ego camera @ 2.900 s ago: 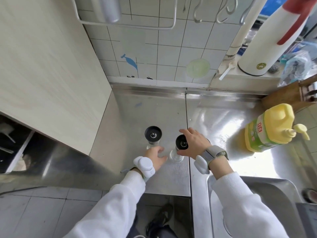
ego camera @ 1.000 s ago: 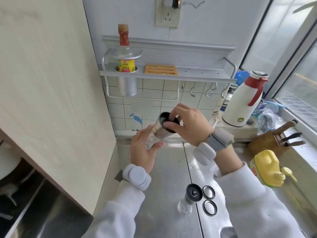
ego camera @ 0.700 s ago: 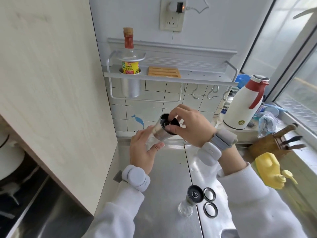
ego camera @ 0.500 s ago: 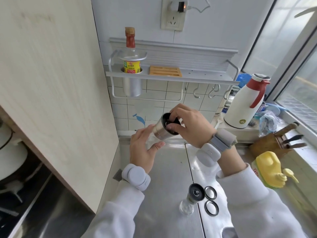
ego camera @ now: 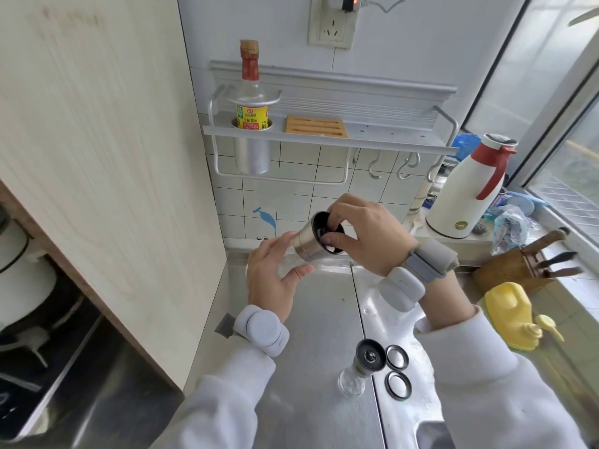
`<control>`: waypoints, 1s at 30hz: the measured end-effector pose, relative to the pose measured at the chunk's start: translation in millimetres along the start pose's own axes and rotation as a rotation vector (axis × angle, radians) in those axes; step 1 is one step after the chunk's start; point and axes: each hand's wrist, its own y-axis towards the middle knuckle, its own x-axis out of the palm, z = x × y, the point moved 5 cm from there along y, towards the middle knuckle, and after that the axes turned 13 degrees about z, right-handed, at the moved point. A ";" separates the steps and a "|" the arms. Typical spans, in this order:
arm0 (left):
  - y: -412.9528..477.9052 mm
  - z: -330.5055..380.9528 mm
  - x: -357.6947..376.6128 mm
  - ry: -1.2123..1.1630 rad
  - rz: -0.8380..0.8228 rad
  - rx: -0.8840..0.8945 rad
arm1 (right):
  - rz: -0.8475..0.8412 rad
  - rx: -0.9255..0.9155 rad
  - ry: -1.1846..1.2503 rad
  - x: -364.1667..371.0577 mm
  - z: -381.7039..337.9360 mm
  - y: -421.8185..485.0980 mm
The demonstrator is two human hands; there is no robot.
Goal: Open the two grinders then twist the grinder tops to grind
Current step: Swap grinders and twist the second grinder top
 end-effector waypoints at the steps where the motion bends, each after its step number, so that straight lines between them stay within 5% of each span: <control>1: -0.7 -0.3 0.1 0.006 0.007 -0.001 | -0.032 -0.013 0.007 0.3 0.8 -0.7; 9: -3.6 1.9 4.1 0.007 0.018 -0.021 | 0.060 -0.015 -0.126 -1.5 8.8 -1.3; 15: -5.9 -1.7 6.3 0.018 0.012 -0.020 | -0.061 -0.054 -0.031 1.2 8.1 -3.8; 22: -6.8 1.8 10.1 -0.002 0.015 -0.030 | 0.073 0.008 -0.064 -2.5 17.8 -8.0; 30: -8.5 1.2 11.2 0.003 0.021 -0.039 | 0.004 -0.043 -0.003 -3.1 18.8 -10.0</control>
